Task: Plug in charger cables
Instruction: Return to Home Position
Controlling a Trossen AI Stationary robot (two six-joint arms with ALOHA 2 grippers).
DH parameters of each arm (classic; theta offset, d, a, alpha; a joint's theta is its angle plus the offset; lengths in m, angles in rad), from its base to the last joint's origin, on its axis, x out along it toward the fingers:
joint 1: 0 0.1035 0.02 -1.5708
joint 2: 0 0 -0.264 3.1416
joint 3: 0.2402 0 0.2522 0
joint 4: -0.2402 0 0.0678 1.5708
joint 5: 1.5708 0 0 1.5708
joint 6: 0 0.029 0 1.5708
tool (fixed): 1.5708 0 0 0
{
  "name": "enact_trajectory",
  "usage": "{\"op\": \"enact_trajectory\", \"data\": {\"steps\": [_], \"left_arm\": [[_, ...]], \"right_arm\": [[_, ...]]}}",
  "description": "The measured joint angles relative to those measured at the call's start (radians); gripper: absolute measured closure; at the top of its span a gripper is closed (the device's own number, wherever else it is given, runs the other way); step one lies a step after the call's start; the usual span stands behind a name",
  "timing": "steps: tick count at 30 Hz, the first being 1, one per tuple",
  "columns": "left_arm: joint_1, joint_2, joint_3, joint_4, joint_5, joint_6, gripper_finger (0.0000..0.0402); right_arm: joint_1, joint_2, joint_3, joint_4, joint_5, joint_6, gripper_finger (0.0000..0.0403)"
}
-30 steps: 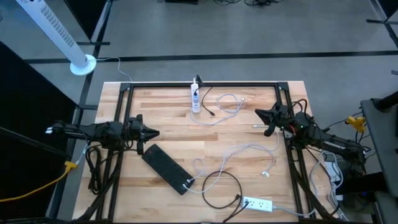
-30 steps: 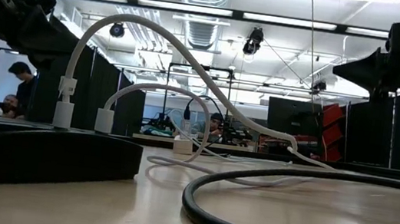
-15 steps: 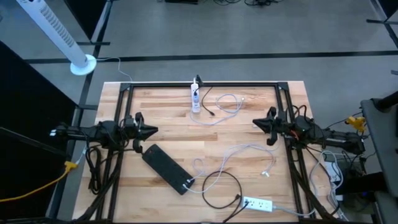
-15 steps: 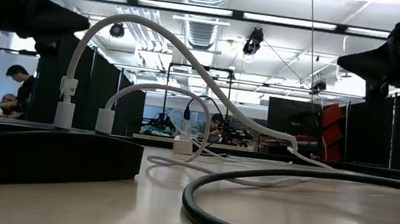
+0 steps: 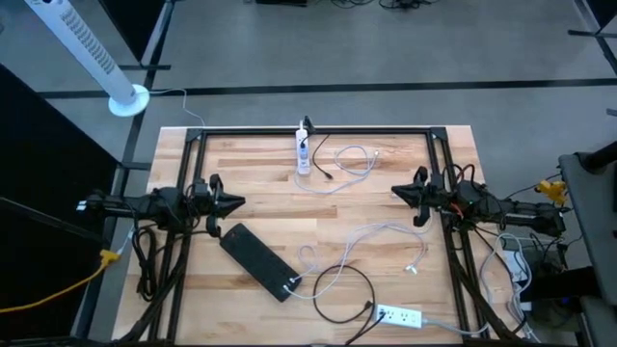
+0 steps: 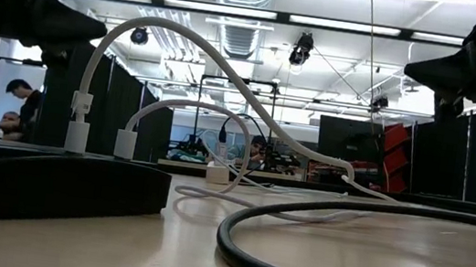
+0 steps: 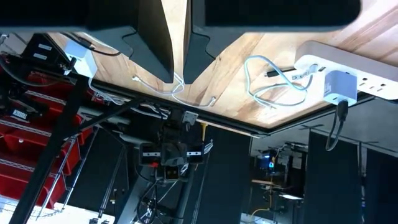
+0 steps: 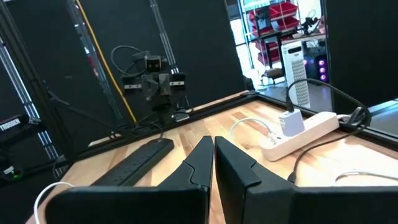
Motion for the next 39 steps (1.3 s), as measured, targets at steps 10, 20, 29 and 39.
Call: {"op": "enact_trajectory", "data": {"steps": [10,20,29,39], "left_arm": [[0.0,0.032,0.0,-0.001,0.0,0.0,0.0377],[-0.001,0.031,0.0,0.003,0.108,0.029,0.0377],[-0.001,0.036,0.0,-0.012,0.113,0.353,0.0377],[-0.001,0.015,0.0,-0.013,0.113,0.357,0.0377]], "right_arm": [[-0.001,0.006,0.0,-0.022,0.183,-0.048,0.0403],[-0.001,0.013,0.0,-0.026,0.179,-0.265,0.0403],[-0.001,0.013,0.0,-0.027,0.179,-0.266,0.0403],[0.002,-0.01,0.0,-0.006,0.18,-0.266,0.0403]]}}
